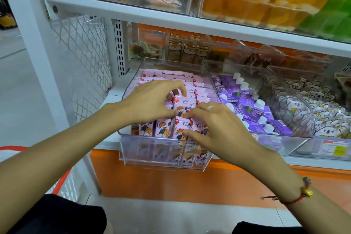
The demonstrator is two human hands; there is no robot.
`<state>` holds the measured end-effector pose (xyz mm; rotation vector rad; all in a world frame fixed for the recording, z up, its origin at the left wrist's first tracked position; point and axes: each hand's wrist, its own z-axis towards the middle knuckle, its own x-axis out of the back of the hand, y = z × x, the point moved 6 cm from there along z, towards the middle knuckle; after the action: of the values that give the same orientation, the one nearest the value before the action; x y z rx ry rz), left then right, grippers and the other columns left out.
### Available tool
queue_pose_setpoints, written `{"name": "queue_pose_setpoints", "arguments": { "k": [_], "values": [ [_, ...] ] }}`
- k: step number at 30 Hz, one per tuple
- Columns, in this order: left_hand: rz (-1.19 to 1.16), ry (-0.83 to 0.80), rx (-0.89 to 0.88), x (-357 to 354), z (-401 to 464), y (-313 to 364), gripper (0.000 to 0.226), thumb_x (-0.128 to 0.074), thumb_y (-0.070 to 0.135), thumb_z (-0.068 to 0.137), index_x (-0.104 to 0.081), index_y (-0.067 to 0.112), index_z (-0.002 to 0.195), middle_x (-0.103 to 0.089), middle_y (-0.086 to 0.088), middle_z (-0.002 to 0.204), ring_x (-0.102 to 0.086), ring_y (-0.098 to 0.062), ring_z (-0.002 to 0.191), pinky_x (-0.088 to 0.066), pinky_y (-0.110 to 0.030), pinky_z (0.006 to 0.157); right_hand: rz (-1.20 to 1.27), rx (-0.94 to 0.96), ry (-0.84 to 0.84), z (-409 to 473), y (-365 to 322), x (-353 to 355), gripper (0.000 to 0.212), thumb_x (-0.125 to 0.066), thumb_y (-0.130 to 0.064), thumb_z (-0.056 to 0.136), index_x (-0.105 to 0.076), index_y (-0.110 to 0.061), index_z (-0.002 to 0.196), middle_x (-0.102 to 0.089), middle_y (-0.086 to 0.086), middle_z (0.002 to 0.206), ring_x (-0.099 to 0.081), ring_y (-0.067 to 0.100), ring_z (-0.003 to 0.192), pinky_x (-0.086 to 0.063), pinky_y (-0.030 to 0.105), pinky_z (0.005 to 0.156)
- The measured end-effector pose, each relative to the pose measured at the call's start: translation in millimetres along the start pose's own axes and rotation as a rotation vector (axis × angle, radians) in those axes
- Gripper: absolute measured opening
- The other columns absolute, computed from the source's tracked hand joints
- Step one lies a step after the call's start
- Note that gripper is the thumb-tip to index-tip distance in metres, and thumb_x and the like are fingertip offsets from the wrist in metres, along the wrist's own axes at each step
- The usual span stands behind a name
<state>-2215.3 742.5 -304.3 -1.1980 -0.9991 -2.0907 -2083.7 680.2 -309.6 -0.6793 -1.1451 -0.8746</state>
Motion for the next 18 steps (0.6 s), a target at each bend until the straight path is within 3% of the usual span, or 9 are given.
{"name": "queue_pose_setpoints", "arguments": {
  "k": [3,6,8,11,14,16,18],
  "values": [
    [0.155,-0.074,-0.031,-6,2,-1,0.029,-0.063,0.046,0.086,-0.060,0.042,0.114,-0.061,0.016,0.111,-0.052,-0.010,0.101,-0.048,-0.035,0.080,-0.006,0.002,0.006,-1,0,-1,0.041,-0.051,-0.051,0.091,-0.058,-0.026,0.123,-0.064,-0.004,0.113,-0.049,0.017,0.107,-0.027,0.026,0.085],
    [0.243,-0.142,-0.033,-14,2,-3,0.031,-0.048,0.050,0.094,-0.062,0.040,0.120,-0.057,0.017,0.119,-0.045,-0.009,0.106,-0.037,-0.029,0.074,-0.036,0.015,0.012,-2,0,-3,0.040,-0.047,-0.049,0.094,-0.056,-0.026,0.126,-0.065,-0.005,0.116,-0.049,0.018,0.109,-0.028,0.029,0.089],
    [0.269,-0.119,-0.053,-15,1,-1,0.033,-0.044,0.047,0.097,-0.059,0.038,0.125,-0.055,0.016,0.122,-0.044,-0.009,0.110,-0.031,-0.027,0.075,-0.042,0.016,0.013,-2,-1,-4,0.040,-0.046,-0.046,0.095,-0.055,-0.025,0.127,-0.065,-0.004,0.115,-0.049,0.018,0.107,-0.027,0.028,0.088],
    [0.200,0.022,-0.087,-5,-7,7,0.034,-0.037,0.042,0.100,-0.059,0.032,0.124,-0.057,0.013,0.118,-0.046,-0.010,0.111,-0.039,-0.030,0.082,-0.033,0.019,0.016,-2,-1,-1,0.041,-0.050,-0.044,0.094,-0.053,-0.025,0.130,-0.063,-0.004,0.115,-0.049,0.019,0.108,-0.028,0.027,0.084],
    [0.156,0.040,-0.114,-2,-20,10,0.044,-0.035,0.060,0.092,-0.064,0.033,0.112,-0.056,0.018,0.111,-0.044,-0.006,0.104,-0.038,-0.028,0.079,-0.054,-0.001,0.061,-4,4,12,0.038,-0.065,-0.039,0.086,-0.061,-0.019,0.119,-0.066,0.000,0.107,-0.053,0.022,0.103,-0.027,0.027,0.078],
    [0.197,-0.025,-0.123,-8,-25,10,0.052,-0.037,0.069,0.085,-0.063,0.036,0.115,-0.054,0.020,0.117,-0.040,-0.004,0.105,-0.034,-0.026,0.079,-0.103,-0.029,0.118,-6,9,20,0.034,-0.070,-0.037,0.082,-0.066,-0.017,0.109,-0.067,0.001,0.101,-0.056,0.025,0.099,-0.028,0.029,0.077],
    [0.231,-0.034,-0.134,-11,-26,9,0.052,-0.044,0.067,0.084,-0.059,0.035,0.123,-0.051,0.019,0.123,-0.039,-0.006,0.110,-0.034,-0.024,0.081,-0.160,-0.043,0.100,-8,11,21,0.037,-0.067,-0.040,0.083,-0.066,-0.018,0.113,-0.067,0.001,0.104,-0.055,0.025,0.102,-0.028,0.030,0.080]
  ]
}}
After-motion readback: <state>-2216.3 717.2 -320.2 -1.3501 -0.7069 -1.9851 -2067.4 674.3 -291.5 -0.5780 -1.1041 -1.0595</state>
